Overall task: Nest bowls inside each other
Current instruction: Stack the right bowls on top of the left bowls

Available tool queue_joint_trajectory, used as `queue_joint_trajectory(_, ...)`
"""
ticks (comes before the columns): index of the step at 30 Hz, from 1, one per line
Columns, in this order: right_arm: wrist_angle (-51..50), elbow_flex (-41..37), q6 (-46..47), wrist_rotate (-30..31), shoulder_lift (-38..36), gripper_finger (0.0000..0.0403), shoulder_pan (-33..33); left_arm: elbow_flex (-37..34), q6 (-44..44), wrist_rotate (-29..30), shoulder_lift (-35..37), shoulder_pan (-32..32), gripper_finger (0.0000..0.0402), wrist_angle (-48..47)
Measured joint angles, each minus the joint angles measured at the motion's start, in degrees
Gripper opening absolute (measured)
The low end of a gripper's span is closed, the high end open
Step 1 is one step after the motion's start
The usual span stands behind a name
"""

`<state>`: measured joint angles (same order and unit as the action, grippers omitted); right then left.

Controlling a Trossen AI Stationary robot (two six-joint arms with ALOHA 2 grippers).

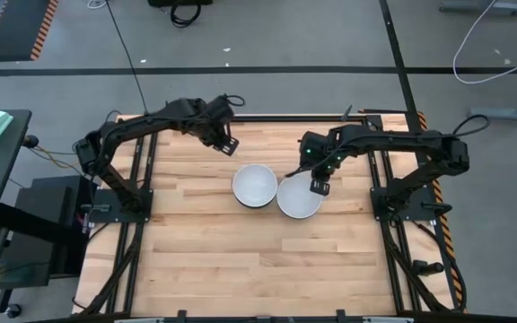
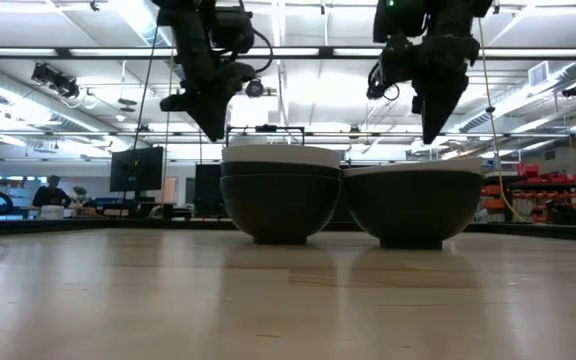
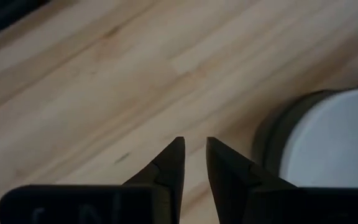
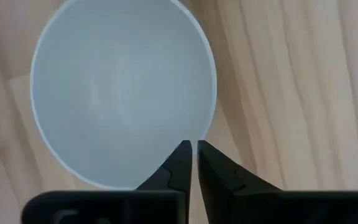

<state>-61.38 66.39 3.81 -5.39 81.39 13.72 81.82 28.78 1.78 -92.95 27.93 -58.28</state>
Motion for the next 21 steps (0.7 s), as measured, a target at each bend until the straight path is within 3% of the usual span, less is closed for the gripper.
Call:
queue_joint_trajectory(11,0.50,-0.02,3.89,-0.65,3.84,0.0073,-1.15,0.00,-2.56,0.09,0.02,1.26,0.0072,0.19)
queue_joint_trajectory(21,0.96,-0.04,3.42,-0.70,10.99,0.0078,-1.16,-0.02,-2.60,0.11,0.02,1.10,0.0074,0.15)
